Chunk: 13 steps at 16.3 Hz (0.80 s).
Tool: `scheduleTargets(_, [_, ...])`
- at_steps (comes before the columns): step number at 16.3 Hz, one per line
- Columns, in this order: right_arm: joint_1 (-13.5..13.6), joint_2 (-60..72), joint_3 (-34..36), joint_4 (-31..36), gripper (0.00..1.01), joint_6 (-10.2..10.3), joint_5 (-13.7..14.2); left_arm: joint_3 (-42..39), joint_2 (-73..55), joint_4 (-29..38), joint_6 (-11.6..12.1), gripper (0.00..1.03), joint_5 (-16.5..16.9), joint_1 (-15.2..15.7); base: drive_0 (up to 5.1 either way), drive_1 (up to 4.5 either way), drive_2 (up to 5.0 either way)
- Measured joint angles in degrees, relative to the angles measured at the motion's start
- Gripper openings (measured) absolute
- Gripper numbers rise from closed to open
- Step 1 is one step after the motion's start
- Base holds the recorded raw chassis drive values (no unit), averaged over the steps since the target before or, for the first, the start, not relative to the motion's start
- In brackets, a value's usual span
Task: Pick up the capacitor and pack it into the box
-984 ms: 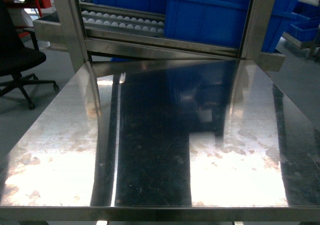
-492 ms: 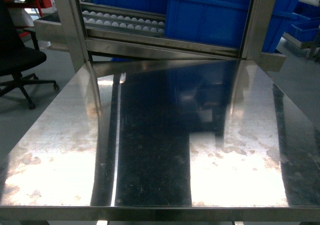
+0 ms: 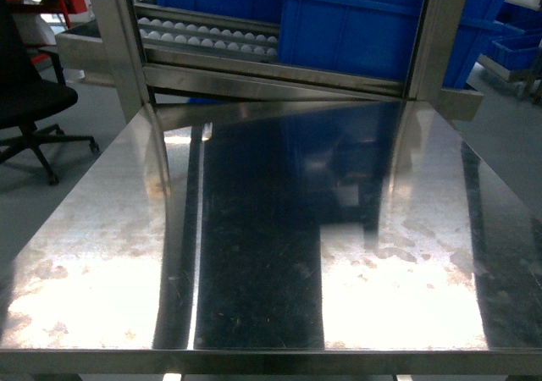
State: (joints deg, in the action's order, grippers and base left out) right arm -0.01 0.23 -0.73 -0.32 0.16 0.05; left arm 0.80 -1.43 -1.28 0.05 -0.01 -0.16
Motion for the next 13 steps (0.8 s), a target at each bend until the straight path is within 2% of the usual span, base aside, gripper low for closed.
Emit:
scheduleTargets(1, [0.0,0.0,0.0,0.0,0.98,0.0,0.0,0.0,0.8,2.2,0.0,0.44,0.2,0.0,0.0,0.00,0.0])
scheduleTargets(3, [0.0,0.0,0.0,0.1,0.98,0.0,0.0,0.0,0.8,0.4,0.0,0.44,-0.1,0.2,0.0,0.00,0.0])
scheduleTargets(13, [0.0,0.0,0.0,0.0,0.98,0.0,0.0,0.0,0.8,0.9,0.0,0.44,0.0,0.2,0.0,0.00,0.0])
